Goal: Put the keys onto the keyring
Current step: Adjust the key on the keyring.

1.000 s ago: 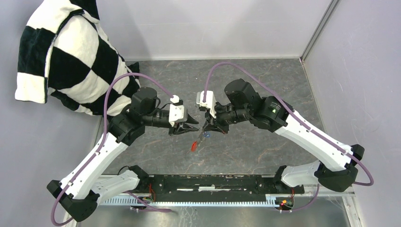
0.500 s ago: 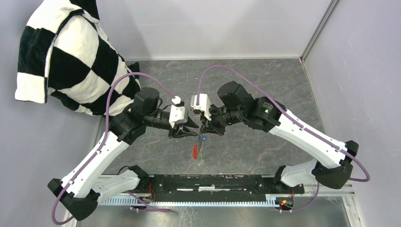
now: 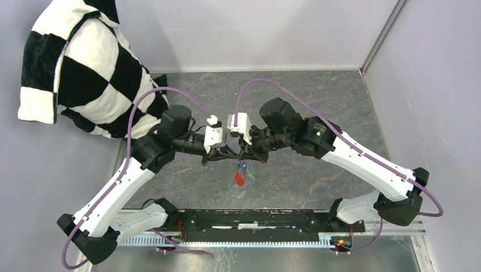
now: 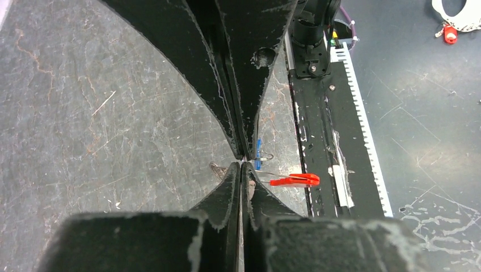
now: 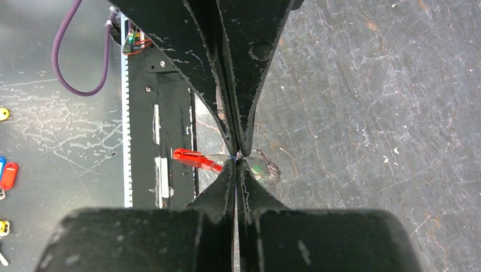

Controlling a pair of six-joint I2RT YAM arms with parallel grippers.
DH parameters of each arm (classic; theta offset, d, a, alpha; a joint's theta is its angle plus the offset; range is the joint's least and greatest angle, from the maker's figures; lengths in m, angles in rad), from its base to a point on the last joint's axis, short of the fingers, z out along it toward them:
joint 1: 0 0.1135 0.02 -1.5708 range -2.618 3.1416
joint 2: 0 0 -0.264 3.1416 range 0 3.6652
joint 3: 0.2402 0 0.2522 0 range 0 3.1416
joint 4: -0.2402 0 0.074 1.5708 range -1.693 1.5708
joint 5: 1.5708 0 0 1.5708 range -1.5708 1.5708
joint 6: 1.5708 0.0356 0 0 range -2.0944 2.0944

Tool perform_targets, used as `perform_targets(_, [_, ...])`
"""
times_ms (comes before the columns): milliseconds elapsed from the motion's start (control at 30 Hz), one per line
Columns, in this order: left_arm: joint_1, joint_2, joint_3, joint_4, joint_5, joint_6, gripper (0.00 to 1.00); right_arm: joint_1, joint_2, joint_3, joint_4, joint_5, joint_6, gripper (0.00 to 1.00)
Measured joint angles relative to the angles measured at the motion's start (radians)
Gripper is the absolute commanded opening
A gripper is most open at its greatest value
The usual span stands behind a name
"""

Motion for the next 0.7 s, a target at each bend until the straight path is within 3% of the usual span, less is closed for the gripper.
perform_targets(200, [-0.001,0.002,0.0,-0.013,-0.001,0.029,0.02,0.0,0.0,0.0,0.0,0.0,0.005,0.0])
perform_targets(333, [-0.001,0.002,0.0,-0.023,0.0,0.044,0.18,0.0,0.0,-0.003,0.005,-0.007,0.016,0.0])
perform_targets(467, [-0.001,0.008,0.0,-0.033,-0.002,0.047,0.03,0.001,0.0,-0.009,0.026,-0.022,0.025,0.0])
perform_targets(700, [-0.001,0.011,0.0,-0.053,-0.019,0.062,0.02,0.001,-0.001,-0.024,0.044,-0.019,0.026,0.01])
